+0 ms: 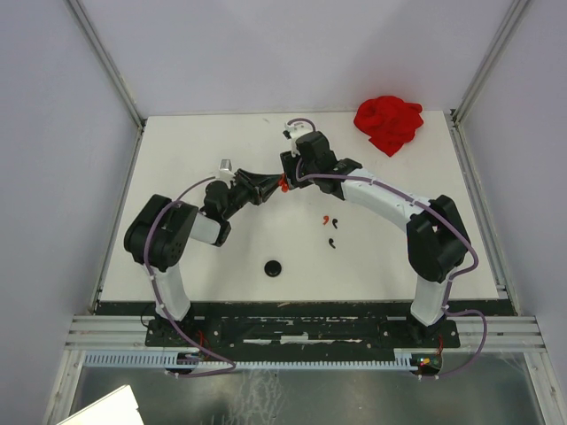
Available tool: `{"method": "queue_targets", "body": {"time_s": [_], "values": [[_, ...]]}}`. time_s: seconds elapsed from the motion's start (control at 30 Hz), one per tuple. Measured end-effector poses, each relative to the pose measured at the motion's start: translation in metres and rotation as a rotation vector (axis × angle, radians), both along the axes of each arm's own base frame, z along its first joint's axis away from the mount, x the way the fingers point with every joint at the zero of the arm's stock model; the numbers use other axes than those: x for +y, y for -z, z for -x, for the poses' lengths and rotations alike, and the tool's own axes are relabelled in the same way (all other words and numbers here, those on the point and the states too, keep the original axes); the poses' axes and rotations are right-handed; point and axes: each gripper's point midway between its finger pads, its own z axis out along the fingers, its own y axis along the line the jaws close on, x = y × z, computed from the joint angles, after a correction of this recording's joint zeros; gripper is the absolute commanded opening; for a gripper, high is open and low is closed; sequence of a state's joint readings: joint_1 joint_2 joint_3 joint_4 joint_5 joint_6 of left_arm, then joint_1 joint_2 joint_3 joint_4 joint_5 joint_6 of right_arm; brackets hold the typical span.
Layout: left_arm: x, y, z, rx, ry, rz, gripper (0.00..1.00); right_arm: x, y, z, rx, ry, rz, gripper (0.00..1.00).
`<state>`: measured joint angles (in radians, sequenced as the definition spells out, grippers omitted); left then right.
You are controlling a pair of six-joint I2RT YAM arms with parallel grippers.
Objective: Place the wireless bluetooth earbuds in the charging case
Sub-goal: Adjust the earbud with the charging case.
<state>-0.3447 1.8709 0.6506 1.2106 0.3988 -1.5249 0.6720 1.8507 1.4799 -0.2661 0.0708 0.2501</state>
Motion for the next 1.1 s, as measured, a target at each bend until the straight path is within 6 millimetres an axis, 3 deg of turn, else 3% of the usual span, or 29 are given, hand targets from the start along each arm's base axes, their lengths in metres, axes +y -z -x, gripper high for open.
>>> {"method": "queue_targets", "body": {"time_s": [0.77,1.1], "values": [[-0.0027,0.0019,0.0017,0.014,0.026,0.043,0.03,0.0025,0.0017,0.0015,0.005,-0.018,-0.018,0.33],[-0.0029,0.0016,0.002,0.011,0.031,0.053,0.03,0.0022,0.0009,0.0025,0.008,-0.016,-0.032,0.19]]}}
